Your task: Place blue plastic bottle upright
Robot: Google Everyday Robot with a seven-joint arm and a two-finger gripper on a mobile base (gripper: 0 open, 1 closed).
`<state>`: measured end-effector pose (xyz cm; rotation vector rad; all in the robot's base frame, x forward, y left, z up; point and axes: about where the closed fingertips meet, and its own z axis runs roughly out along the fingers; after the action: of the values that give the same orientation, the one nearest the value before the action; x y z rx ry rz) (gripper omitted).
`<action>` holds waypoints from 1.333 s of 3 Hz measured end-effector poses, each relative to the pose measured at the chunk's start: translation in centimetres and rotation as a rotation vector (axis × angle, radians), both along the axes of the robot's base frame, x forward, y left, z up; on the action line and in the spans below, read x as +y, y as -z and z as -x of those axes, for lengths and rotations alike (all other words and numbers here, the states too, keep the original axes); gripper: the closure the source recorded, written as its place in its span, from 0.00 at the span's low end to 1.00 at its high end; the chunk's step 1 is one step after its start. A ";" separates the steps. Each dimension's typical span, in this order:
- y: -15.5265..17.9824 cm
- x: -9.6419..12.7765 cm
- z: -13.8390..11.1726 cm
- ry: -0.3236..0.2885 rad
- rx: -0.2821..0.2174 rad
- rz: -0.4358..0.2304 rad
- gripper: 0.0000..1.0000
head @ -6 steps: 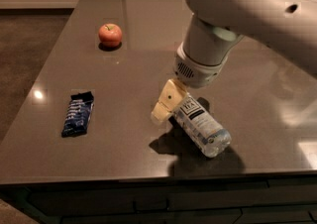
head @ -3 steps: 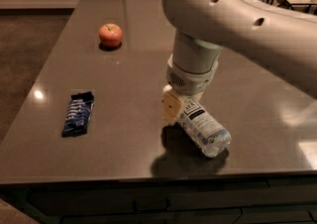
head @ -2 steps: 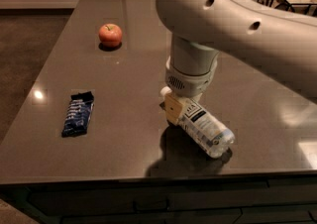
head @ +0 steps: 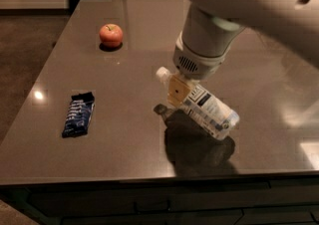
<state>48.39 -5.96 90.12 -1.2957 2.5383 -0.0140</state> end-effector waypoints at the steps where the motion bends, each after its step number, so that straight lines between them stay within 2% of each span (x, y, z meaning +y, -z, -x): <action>1: -2.7 0.3 -1.2 -0.059 -0.091 -0.104 1.00; 2: -4.8 1.0 -2.4 -0.110 -0.190 -0.235 1.00; 3: -6.8 1.4 -3.5 -0.159 -0.338 -0.409 1.00; 4: -7.9 1.3 -4.1 -0.171 -0.437 -0.528 1.00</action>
Offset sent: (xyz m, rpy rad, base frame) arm 0.0414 0.0166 0.0816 0.4308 -0.3456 0.1690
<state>52.54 -4.69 97.99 -1.1349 1.8842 0.3454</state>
